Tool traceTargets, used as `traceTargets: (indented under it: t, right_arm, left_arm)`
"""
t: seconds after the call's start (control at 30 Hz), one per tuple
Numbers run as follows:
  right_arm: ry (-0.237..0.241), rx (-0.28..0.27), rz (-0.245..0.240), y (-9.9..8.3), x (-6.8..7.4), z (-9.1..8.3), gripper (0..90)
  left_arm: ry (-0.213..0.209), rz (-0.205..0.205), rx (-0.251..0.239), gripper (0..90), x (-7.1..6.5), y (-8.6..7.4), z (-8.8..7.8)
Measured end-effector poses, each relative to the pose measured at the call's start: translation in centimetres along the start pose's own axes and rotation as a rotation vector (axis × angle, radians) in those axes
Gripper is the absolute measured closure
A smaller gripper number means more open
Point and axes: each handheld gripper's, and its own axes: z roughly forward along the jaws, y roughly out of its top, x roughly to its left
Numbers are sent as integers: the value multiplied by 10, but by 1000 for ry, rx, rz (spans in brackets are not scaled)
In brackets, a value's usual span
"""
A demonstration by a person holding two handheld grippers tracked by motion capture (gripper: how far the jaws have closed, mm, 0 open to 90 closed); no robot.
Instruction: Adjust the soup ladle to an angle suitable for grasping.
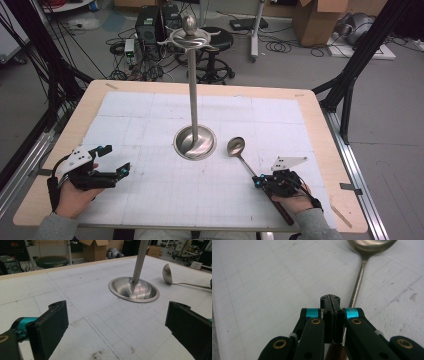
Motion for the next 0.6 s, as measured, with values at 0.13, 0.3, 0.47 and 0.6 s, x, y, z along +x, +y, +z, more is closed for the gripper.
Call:
traceTargets:
  t: [0.13,0.3,0.47,0.6]
  right_arm:
    - [0,23,2,0,-1,2,900]
    - [0,78,-23,2,1,8,900]
    - [2,85,-10,3,1,7,900]
    - [-25,91,0,3,-1,6,900]
  left_arm:
    - [2,3,6,54,0,0,0]
    - [-1,2,11,54,0,0,1]
    - [-1,2,13,54,0,-1,1]
    - [-1,6,15,54,0,-1,1]
